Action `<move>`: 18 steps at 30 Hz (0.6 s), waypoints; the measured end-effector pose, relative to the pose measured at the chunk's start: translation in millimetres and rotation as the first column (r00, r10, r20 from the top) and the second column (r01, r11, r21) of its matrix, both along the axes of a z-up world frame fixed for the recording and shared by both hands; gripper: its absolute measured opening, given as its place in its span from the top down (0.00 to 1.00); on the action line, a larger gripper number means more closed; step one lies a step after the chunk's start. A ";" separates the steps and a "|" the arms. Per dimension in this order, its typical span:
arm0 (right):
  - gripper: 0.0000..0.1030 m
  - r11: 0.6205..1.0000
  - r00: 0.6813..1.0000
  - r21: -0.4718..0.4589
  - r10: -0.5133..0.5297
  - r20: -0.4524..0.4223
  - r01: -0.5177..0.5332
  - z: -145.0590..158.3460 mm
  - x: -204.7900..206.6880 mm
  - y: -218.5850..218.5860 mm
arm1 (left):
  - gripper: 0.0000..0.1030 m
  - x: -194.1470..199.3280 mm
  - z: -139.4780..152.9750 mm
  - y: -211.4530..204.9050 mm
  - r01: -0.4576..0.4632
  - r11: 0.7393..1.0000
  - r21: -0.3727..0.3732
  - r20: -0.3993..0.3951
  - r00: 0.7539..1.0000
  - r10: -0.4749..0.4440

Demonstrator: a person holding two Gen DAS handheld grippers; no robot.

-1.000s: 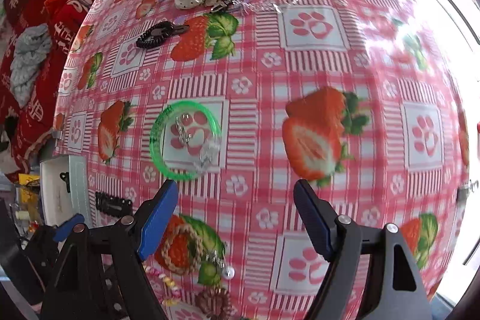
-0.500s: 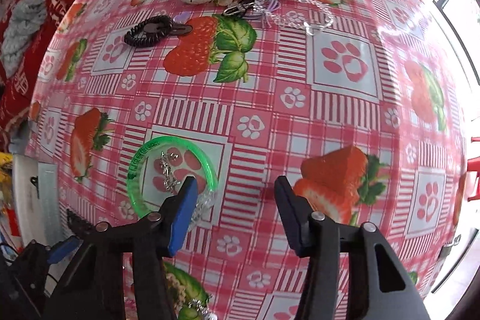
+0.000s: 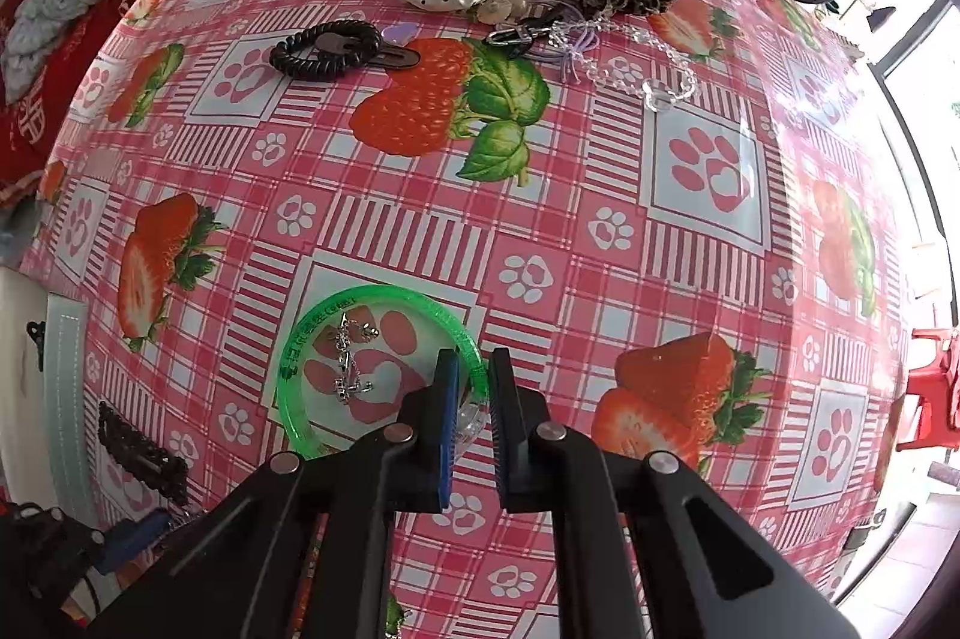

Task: Organize jewelry
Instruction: 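Grasp the silver barrette with the left tool while the right tool grasps the green bangle, then carry the barrette and bangle into the white tray while both tools release them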

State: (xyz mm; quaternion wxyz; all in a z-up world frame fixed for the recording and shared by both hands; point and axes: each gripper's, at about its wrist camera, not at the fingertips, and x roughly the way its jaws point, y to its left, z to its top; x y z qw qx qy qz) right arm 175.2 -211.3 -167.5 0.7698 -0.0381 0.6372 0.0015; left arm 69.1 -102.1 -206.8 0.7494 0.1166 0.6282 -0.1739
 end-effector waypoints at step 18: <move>0.90 0.980 0.990 0.143 -0.142 0.023 0.138 35.4 -35.4 -36.8 | 0.77 -2.0 42.6 26.5 -0.067 0.992 -0.104 0.023 0.997 0.070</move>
